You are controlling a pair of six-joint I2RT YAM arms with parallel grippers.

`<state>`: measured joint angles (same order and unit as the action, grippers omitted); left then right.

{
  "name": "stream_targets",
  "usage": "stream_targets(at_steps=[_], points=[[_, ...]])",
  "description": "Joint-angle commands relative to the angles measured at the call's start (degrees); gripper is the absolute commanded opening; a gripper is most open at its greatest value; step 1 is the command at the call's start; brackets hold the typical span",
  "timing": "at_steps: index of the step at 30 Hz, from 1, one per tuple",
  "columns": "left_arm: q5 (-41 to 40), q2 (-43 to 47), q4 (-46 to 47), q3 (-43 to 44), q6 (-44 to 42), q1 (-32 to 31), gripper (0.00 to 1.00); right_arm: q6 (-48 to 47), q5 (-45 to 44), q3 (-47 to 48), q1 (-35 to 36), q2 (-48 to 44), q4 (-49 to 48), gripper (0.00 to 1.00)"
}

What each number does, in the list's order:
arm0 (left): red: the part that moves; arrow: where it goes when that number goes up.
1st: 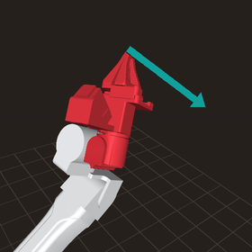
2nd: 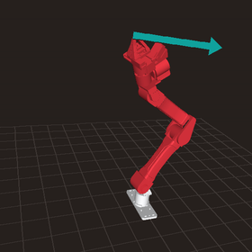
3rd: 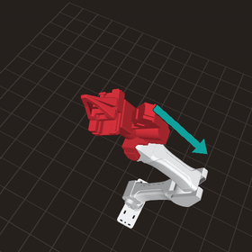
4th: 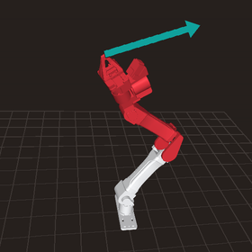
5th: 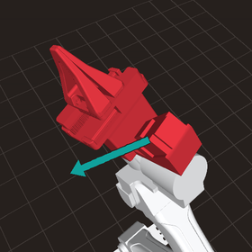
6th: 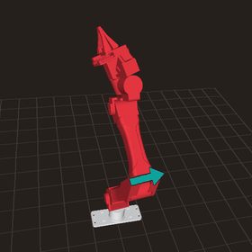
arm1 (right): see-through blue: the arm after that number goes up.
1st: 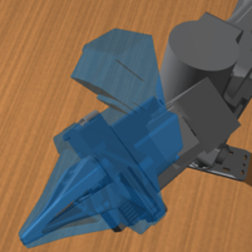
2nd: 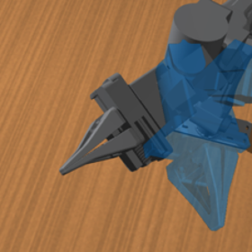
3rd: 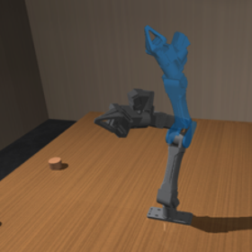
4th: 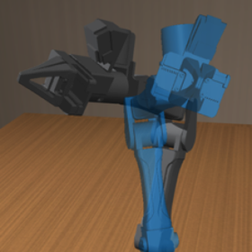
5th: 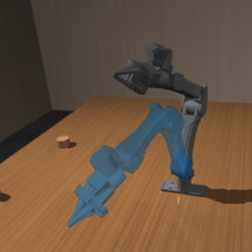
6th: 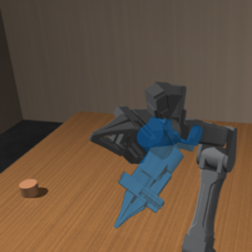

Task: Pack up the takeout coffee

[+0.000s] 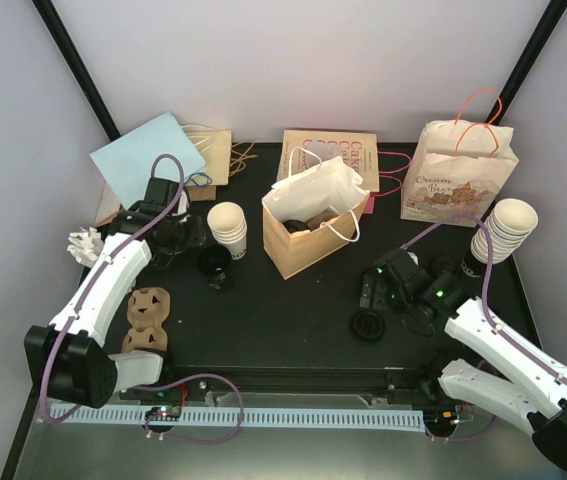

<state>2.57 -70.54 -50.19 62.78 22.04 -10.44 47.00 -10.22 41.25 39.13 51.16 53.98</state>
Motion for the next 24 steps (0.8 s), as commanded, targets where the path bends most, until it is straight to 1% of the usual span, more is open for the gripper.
stream_targets(at_steps=[1,7,12,16,23,24], points=[[2.4,-0.2,-0.3,-1.6,-0.7,1.3,0.43,0.2,-0.6,-0.6,-0.3,-0.8,-1.3,0.98],[3.6,-0.5,0.9,-4.5,-0.5,1.4,0.33,-0.2,-0.6,-0.5,-0.3,-0.2,-1.5,0.98],[3.6,-1.6,1.2,-5.8,-0.5,1.4,0.29,-0.4,-0.7,-0.1,-0.3,0.1,-1.5,0.98],[3.2,-2.0,1.3,-6.0,-0.6,1.5,0.21,-0.2,-0.8,-0.1,-0.3,0.1,-1.5,0.98],[2.7,-2.4,1.5,-6.2,-1.1,1.4,0.21,-0.3,-1.0,0.4,-0.3,0.5,-1.3,0.98],[2.7,-2.5,1.4,-6.3,-1.2,1.4,0.2,-0.3,-1.1,0.6,-0.3,0.5,-1.2,0.98]])
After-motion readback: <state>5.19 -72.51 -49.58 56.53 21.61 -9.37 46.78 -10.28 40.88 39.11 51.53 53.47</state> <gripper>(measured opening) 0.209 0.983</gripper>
